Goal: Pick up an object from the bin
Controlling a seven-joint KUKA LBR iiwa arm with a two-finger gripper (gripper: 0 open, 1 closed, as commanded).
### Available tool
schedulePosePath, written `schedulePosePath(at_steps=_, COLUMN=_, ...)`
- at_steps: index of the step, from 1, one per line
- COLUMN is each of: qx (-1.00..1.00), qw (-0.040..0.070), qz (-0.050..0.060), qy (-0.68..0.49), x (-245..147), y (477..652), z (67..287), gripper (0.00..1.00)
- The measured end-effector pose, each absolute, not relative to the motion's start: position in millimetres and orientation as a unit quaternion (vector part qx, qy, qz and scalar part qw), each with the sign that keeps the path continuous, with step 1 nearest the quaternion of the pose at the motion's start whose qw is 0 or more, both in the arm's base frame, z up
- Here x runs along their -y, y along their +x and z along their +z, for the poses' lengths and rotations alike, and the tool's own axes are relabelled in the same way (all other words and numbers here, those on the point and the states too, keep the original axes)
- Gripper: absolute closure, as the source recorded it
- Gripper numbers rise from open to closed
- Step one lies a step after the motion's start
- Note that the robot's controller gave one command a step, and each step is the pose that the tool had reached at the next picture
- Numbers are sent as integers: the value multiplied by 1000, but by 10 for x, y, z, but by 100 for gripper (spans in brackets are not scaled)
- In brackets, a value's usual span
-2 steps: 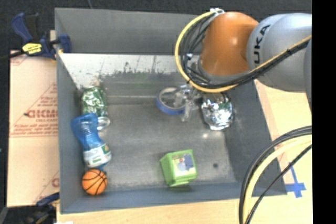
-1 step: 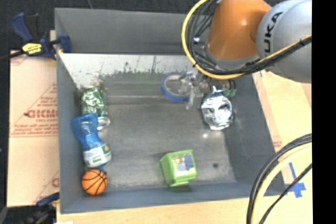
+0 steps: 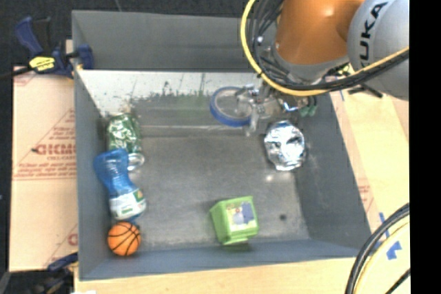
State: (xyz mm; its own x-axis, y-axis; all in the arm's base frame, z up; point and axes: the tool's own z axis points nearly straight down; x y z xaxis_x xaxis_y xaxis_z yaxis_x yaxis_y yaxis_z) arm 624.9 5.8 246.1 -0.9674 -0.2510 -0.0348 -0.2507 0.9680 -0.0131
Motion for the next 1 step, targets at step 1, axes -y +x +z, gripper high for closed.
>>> schedulePosePath(at_steps=1, qx=-998, qw=15, qz=-3, qy=-58, x=-33, y=5735, z=1437, gripper=100)
